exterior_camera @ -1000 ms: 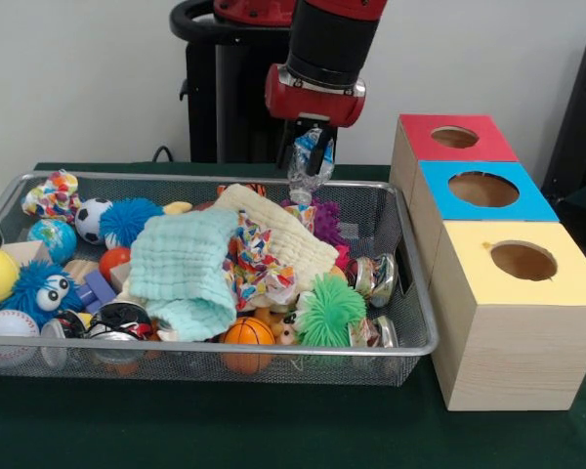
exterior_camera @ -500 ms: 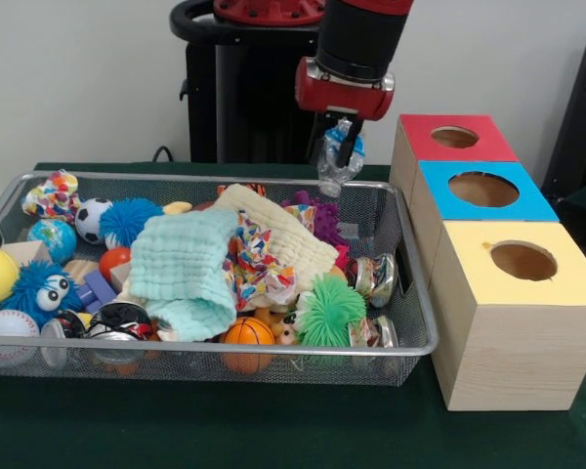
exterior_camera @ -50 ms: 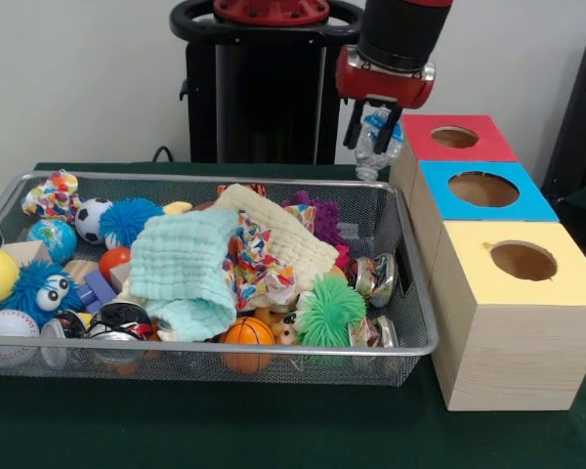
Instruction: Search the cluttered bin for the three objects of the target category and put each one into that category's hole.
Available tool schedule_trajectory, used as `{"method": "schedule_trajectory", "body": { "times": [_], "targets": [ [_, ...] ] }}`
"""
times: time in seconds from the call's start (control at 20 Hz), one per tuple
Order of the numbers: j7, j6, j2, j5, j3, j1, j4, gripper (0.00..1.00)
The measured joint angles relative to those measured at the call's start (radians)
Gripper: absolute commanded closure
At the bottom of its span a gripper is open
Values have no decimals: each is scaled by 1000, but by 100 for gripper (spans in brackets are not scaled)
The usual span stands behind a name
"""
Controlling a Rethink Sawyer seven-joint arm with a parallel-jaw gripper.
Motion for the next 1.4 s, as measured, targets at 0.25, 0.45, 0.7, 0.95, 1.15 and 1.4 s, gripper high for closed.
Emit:
{"method": "schedule_trajectory", "body": {
  "times": [0.25, 0.45, 0.7, 0.95, 1.15, 1.4],
  "targets": [
    [90, 36, 13, 17, -11, 37, -54, 100],
    [145, 65, 31, 27, -20, 50, -98, 100],
    [234, 111, 63, 41, -25, 64, -177, 100],
    [296, 119, 86, 43, -26, 64, -230, 100],
    [333, 119, 104, 52, -26, 68, -263, 100],
    [356, 119, 117, 54, -27, 75, -280, 100]
  ]
}}
